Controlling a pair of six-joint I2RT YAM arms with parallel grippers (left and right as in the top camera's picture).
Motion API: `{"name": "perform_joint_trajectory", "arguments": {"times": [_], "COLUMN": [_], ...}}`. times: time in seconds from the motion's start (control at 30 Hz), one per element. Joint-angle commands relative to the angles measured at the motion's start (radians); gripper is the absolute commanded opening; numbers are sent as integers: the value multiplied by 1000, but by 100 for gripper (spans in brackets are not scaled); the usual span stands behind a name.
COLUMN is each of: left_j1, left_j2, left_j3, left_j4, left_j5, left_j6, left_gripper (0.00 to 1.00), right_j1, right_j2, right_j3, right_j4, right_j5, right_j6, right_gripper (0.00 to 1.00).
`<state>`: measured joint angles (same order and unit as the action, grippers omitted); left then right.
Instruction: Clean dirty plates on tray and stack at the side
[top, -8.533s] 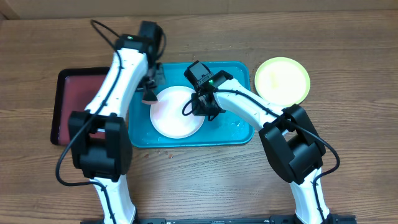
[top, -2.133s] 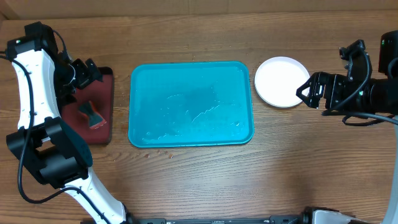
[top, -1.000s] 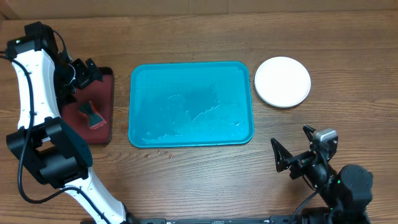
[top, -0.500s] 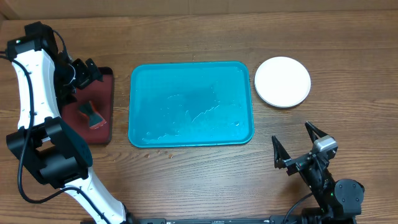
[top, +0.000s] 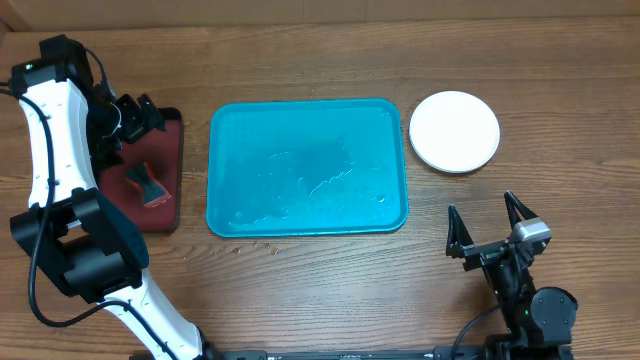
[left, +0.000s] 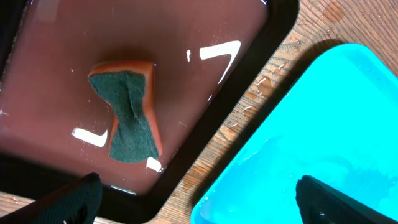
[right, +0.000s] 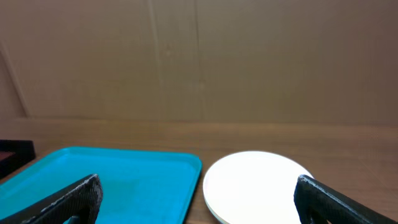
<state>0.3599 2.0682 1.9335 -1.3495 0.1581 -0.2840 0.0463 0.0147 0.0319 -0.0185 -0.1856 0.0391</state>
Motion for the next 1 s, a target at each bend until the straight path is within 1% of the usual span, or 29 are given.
{"name": "perform_joint_trajectory", "arguments": {"times": [0.0,0.2,0.3,0.47,0.97], "left_j1": [-7,-7,-7,-7,-7], "left_j2": [-20,-20,-20,-20,-20], "left_j3": [14,14,14,14,14], "left_j4": [0,0,0,0,0], "left_j5": [7,7,7,7,7], "left_j6": [15,15,15,15,15], "left_gripper": [99,100,100,100,100], "right_j1": [3,-3,-3,-3,-3], "right_j2": [-12,-12,-12,-12,-12], "right_j3": [-24,-24,-24,-24,-24], "right_j4": [2,-20,-68,-66,-66], "right_j5": [60,124,153,185,185], "right_j6": [43,44,44,40,40], "right_gripper": [100,100,100,100,100]}}
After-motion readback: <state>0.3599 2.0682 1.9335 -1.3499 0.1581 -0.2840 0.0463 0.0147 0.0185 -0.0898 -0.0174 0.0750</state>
